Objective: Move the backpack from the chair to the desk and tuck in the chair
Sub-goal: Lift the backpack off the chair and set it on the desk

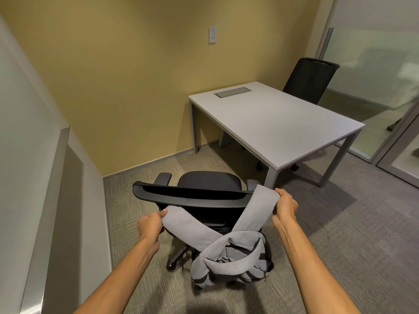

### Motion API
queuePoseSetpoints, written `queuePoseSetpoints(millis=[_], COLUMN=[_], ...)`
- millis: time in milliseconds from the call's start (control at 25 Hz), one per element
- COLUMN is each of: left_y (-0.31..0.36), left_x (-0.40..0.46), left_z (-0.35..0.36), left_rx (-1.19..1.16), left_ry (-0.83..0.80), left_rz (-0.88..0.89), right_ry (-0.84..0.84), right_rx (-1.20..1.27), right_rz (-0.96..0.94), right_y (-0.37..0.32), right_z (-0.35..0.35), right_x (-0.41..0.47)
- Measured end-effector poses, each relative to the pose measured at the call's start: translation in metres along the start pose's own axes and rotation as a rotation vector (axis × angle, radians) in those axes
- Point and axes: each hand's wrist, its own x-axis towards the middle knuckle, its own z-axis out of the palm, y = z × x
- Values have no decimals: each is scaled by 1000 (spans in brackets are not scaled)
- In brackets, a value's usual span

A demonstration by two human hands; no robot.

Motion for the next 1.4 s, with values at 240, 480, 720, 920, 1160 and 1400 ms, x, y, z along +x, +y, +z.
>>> queuePoseSetpoints(millis=[240, 480, 720, 920, 1160, 1400], left_y=[13, 42, 99, 135, 89, 80], left_x=[4, -23, -81, -121, -168, -183], left_z=[-4, 0, 26, 29, 8, 42], left_rx=[146, 331, 350, 158, 278, 69], left_ry=[-59, -169, -391, -681, -747, -350], left_rz=[138, 377, 590, 632, 1092, 987], right_ry=[-138, -372, -442, -392, -271, -275], right_rx=[140, 245, 333, 390, 394, 348], right_rz=[-57, -261, -525, -691, -677, -720], right_y=[-19, -61, -147, -206, -229, -243], right_z=[3, 31, 59, 87, 103, 118], right_x=[-35, -84, -130, -150, -142, -139])
